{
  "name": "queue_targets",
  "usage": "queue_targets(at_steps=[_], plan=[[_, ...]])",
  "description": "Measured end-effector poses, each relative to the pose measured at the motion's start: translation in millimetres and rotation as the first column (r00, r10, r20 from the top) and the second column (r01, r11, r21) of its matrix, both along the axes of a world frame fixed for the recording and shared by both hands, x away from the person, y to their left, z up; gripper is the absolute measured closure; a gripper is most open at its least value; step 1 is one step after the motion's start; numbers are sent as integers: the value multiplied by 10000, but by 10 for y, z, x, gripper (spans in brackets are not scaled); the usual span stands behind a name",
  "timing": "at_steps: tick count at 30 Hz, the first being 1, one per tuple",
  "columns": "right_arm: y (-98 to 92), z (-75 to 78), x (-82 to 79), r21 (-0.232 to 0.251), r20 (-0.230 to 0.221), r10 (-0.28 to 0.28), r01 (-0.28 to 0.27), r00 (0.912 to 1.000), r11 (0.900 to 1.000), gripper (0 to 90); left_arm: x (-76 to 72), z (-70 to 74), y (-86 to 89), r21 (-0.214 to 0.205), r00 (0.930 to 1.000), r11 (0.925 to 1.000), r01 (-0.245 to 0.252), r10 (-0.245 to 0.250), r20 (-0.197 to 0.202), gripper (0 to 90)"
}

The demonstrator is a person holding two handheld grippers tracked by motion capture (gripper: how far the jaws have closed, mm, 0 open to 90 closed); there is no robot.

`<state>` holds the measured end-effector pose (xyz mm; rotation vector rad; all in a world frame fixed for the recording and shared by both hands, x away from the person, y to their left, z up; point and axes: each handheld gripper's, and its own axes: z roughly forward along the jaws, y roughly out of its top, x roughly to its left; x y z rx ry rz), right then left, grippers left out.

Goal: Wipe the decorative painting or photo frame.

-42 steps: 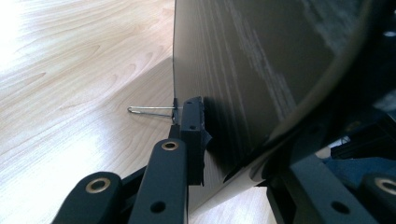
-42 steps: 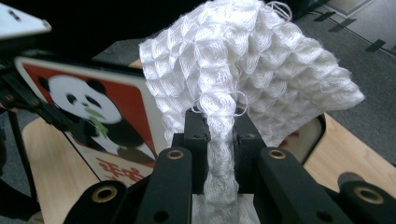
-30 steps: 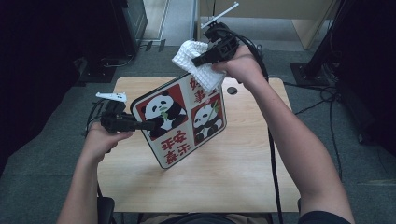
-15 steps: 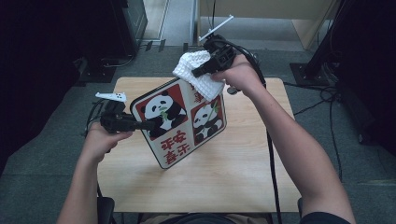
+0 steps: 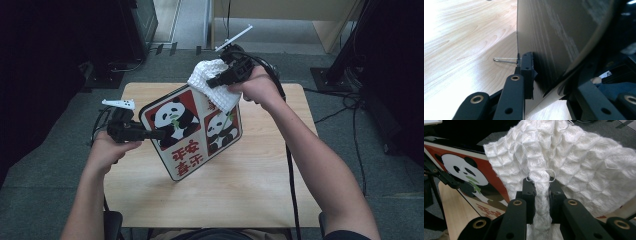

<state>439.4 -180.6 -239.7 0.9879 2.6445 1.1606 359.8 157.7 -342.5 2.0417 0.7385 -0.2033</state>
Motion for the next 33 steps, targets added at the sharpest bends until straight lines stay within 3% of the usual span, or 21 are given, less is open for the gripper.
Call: queue_targets(at_steps=[15,33], plan=[[-48,-143,-52,228,161,-29,25,9999,9997,803,-2,-2,2,-20,10000,10000,48,-48,43,744],[-79,-416,-134,299,-2,-82,82,10000,9995,803,-2,-8,11,-49,9999,9999,120,-120,6,740]])
